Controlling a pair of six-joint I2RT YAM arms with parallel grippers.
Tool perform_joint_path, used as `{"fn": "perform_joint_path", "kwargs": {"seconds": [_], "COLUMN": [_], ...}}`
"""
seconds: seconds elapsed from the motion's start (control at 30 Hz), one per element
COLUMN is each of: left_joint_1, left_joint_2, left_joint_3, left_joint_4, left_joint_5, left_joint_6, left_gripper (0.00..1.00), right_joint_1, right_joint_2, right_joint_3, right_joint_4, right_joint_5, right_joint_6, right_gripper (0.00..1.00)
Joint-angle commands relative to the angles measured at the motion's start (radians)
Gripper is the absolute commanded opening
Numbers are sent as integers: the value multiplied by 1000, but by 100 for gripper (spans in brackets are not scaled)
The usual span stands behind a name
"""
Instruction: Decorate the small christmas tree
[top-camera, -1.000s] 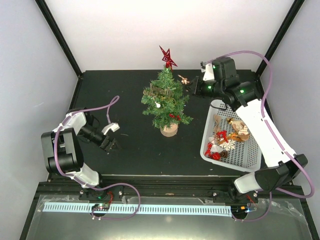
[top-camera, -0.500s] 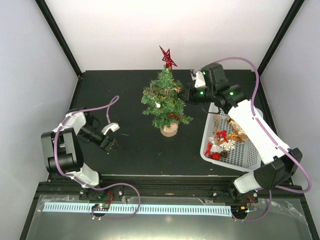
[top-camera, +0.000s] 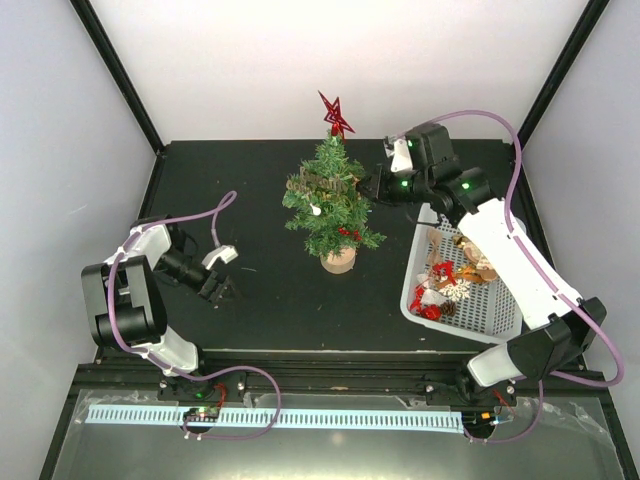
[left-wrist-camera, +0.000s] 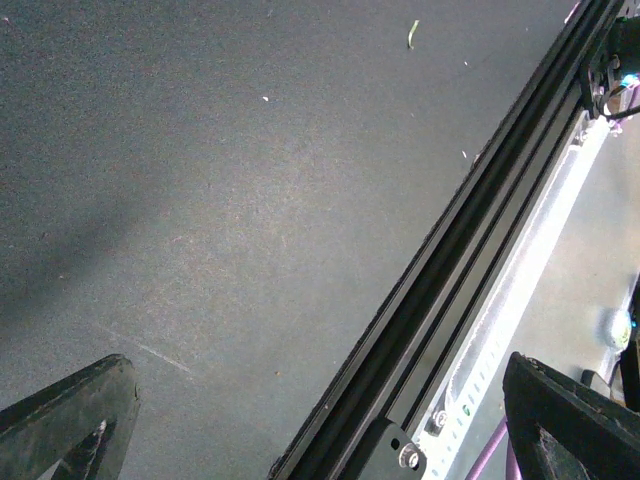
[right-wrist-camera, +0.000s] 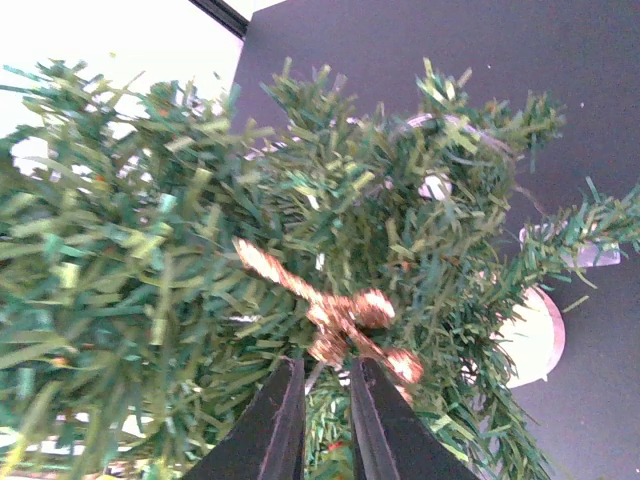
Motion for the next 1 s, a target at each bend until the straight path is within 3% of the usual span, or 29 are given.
{"fn": "perform_joint_path", "kwargs": {"seconds": [0.0, 0.47, 0.63, 0.8, 0.97], "left_joint_1": [11, 22, 23, 24, 28], "left_joint_2": [4, 2, 2, 4, 5], "left_joint_3": [13, 12, 12, 12, 11], "left_joint_4": [-22, -25, -23, -23, -24], "left_joint_5": [28, 29, 29, 29, 32], "left_joint_6": [26, 31, 29, 29, 33], "left_gripper": [99, 99, 99, 99, 99], "right_joint_1": [5, 2, -3, -7, -8], "right_joint_2": [0, -30, -40, 43, -9], "right_joint_3": [50, 16, -23, -35, -186], "right_joint_4": [-13, -27, -79, -254, -250], "right_joint_5": [30, 104, 200, 283, 278], "right_joint_6": [-23, -26, -16, 16, 36], "right_gripper": [17, 18, 18, 28, 30]}}
